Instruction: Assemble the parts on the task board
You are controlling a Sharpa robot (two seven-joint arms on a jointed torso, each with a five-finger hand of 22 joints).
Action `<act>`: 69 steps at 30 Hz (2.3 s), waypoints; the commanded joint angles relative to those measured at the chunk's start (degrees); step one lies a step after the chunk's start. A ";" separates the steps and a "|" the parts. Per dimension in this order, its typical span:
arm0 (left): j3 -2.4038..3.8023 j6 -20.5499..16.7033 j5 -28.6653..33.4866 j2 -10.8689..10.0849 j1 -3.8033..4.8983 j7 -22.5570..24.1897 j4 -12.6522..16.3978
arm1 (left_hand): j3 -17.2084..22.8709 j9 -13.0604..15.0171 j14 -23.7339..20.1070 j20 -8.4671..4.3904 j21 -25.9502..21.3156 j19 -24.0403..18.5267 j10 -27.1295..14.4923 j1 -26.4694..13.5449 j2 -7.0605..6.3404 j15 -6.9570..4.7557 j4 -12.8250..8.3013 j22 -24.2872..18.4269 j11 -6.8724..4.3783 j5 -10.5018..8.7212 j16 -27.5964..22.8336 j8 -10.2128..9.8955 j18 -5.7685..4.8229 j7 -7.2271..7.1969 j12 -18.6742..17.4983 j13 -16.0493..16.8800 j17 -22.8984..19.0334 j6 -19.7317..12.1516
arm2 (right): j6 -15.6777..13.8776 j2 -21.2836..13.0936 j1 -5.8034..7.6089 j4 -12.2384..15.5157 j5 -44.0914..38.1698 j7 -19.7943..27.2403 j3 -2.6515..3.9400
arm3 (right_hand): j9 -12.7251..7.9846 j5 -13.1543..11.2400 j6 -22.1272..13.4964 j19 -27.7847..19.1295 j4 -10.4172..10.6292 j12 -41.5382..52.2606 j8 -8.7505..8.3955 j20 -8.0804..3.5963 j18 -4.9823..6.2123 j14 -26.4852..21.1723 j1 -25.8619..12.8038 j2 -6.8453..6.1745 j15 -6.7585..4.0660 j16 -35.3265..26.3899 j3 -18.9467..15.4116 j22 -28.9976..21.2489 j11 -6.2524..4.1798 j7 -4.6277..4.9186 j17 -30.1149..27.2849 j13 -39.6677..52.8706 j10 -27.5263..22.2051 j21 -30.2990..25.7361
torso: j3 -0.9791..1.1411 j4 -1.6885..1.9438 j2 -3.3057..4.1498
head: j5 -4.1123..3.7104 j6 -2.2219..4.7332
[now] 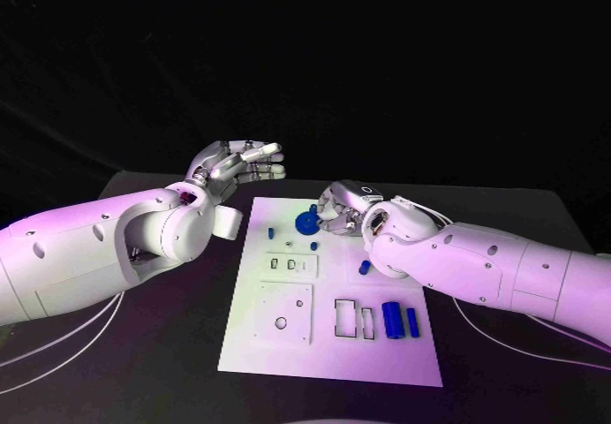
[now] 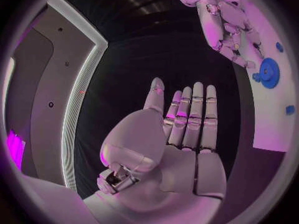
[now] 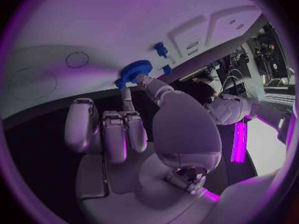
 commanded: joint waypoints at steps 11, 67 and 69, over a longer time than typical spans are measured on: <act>0.04 1.00 0.11 0.00 0.04 0.37 -0.18 | -1.03 0.08 -0.26 0.25 -0.32 0.05 -0.40 -0.09 0.45 -0.03 -0.44 -0.08 -0.03 -0.39 -0.32 -0.17 0.72 -0.03 -0.11 0.06 0.07 -0.32 | -2.72 -3.61 0.56 3.97 1.05 1.00 0.20 | -0.23 -0.69 -1.18 -0.06 0.52 -0.44 -0.90 0.36 -0.95 6.01 -0.74 -0.73 0.14 0.31 0.20 -0.28 0.27 0.40 14.84 10.43 2.65 -0.46 | -0.09 -0.10 -0.17 | -0.22 0.35; -0.29 1.59 0.21 -0.37 -0.45 0.46 -1.14 | -1.11 0.17 -0.28 0.29 -0.34 0.03 -0.58 -0.43 0.45 0.02 -0.66 -0.18 0.03 -0.44 -0.51 -0.22 0.71 0.06 -0.09 0.07 0.31 -0.48 | 10.75 -21.55 0.69 3.16 19.34 15.66 0.37 | -4.94 -2.67 -4.54 -1.67 0.42 -5.11 -1.67 1.56 -0.35 5.90 4.13 0.02 1.30 0.21 -6.07 -1.90 1.47 1.65 14.36 4.09 -2.21 -3.63 | 1.11 -1.61 -0.92 | -1.35 -0.23; -0.29 1.59 0.21 -0.38 -0.45 0.45 -1.14 | -1.11 0.17 -0.28 0.29 -0.34 0.03 -0.58 -0.43 0.45 0.02 -0.66 -0.18 0.03 -0.44 -0.51 -0.22 0.71 0.06 -0.09 0.07 0.31 -0.48 | 10.69 -21.41 0.62 3.03 19.28 15.55 0.37 | -4.98 -2.57 -3.96 -1.56 0.45 -4.91 -1.39 1.49 -0.37 5.93 4.07 0.12 1.21 0.24 -5.76 -1.75 1.37 1.53 14.52 4.30 -2.01 -3.52 | 1.11 -1.59 -0.92 | -1.37 -0.26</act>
